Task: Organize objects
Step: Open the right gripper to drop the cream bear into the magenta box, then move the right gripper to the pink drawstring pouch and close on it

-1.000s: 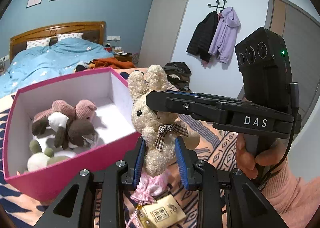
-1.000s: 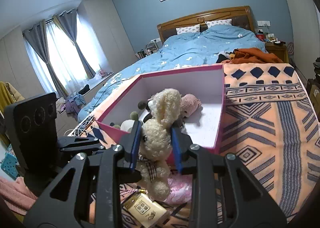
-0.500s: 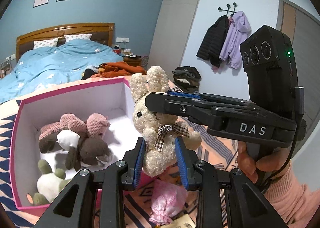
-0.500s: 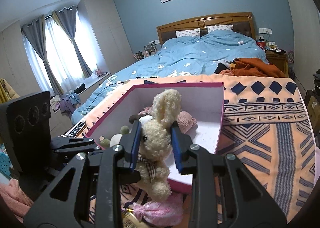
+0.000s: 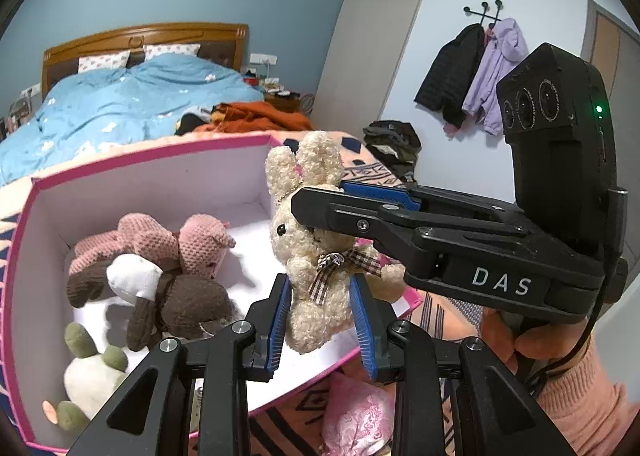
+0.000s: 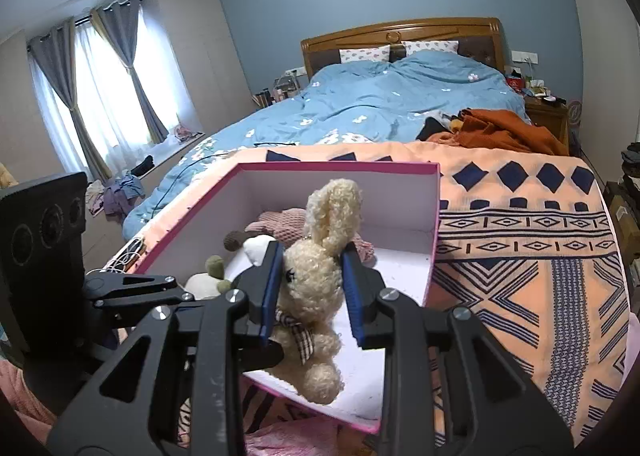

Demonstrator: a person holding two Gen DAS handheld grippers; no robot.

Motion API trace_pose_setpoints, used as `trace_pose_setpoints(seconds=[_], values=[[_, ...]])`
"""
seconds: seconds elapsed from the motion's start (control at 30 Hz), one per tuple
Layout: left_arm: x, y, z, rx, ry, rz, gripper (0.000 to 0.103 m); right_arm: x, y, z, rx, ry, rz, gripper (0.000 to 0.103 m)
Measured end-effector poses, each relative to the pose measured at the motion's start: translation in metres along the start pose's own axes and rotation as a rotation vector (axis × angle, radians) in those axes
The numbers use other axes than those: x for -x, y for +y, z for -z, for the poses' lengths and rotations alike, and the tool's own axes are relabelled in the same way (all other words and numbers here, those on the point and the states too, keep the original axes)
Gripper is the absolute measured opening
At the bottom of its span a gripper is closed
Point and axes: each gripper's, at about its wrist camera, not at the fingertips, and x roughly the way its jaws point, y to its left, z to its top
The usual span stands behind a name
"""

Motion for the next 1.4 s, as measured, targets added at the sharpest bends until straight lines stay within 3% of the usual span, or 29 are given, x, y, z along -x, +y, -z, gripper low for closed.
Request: trace_pose_setpoints(seconds=[0.33,0.5,0.63,0.73,0.8,0.87,1.0,1.13,1.4], values=[[-0.023,0.007,0.007,0.025,0.07,-0.016,0.03,-0.018,-0.011,0.01,0.007,0.07,0.085,0.032],[-0.018,0.01,0.013,0.034,0.055,-0.027,0.033,-0.016,-0.013,0.013,0.003,0.078,0.109,0.033],[0.005,0.01,0.021,0.017,0.0,-0.031,0.042,-0.001,-0.011,0.019,-0.01,0.051,0.087,0.034],[0.028,0.009,0.029,-0.005,-0.046,-0.026,0.046,0.015,-0.007,0.026,-0.019,0.024,0.059,0.04],[0.042,0.007,0.034,-0.023,-0.075,-0.021,0.052,0.027,-0.004,0.033,-0.019,0.01,0.036,0.043],[0.058,0.006,0.04,-0.044,-0.103,-0.024,0.065,0.041,0.0,0.042,-0.018,0.0,0.009,0.044],[0.078,-0.001,0.057,-0.082,-0.137,-0.027,0.071,0.063,0.006,0.059,-0.023,-0.013,-0.042,0.058],[0.077,-0.008,0.081,-0.105,-0.092,-0.015,0.072,0.066,0.008,0.083,-0.051,0.028,-0.088,0.058],[0.039,-0.009,0.115,-0.071,0.049,-0.036,0.071,0.029,-0.001,0.131,-0.111,0.199,-0.056,0.058]])
